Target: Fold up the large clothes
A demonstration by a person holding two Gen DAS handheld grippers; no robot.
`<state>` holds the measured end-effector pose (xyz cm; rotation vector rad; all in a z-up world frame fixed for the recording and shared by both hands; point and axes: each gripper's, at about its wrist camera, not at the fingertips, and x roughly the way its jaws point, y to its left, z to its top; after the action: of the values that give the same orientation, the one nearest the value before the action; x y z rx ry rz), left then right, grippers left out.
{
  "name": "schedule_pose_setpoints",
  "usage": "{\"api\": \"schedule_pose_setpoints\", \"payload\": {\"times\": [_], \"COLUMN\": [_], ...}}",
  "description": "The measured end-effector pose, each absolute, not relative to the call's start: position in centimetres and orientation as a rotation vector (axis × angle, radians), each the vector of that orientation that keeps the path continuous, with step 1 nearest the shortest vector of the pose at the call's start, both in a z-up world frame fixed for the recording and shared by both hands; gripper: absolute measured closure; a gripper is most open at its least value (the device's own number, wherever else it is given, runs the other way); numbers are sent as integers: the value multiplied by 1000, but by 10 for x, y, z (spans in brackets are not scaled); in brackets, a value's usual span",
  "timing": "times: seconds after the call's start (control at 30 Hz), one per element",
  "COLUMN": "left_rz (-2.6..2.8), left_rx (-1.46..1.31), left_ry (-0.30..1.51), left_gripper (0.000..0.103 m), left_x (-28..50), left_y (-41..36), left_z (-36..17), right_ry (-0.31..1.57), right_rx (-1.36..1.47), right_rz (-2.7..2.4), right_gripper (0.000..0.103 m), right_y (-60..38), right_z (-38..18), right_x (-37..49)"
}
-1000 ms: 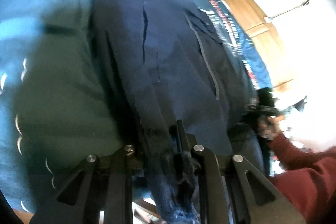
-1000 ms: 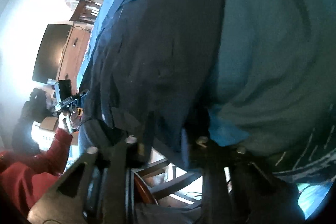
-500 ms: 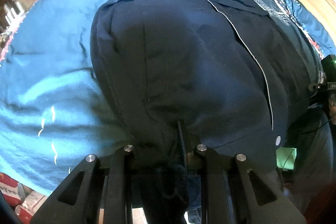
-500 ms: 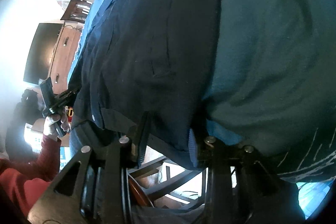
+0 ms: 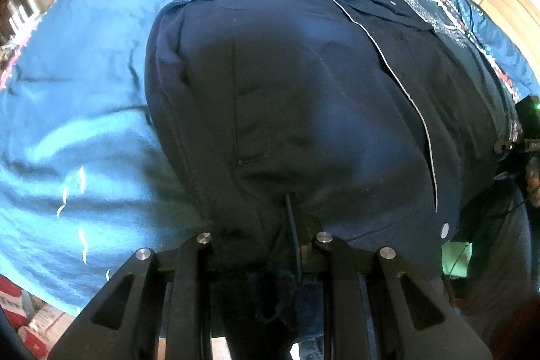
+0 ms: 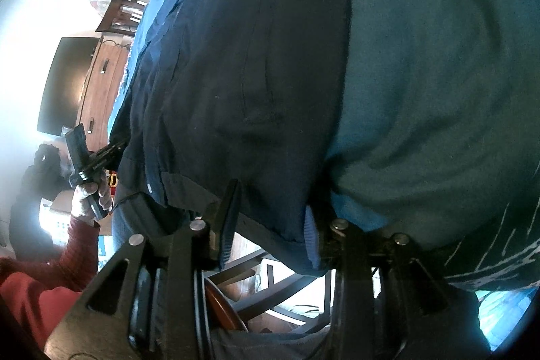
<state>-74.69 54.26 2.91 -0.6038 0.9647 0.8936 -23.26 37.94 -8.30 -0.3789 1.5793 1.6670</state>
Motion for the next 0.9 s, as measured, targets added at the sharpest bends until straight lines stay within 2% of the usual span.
{"api": "schedule_pose_setpoints", "payload": {"times": [0.7,0.77,0.8,0.9], "left_rz": [845,829,825,804], "left_rx": [-747,-747,-741,-813], "left_ry": [847,846,849,750], "left_gripper": [78,81,87,100], "left_x": [-763,-764,-763,-772], "left_y": [550,548,547,546], "left_z": [21,21,22,43], "right_ry": [1580,1551,1524,1473], "right_rx": [-381,-398,-393,-240], "right_rz": [1668,1668,1679,1775], "right_gripper": [68,83,95,101], "right_y": [373,372,370,361], "right_z": [-85,-79,-70,-26], "right_x": [-227,-230,-232,-227]}}
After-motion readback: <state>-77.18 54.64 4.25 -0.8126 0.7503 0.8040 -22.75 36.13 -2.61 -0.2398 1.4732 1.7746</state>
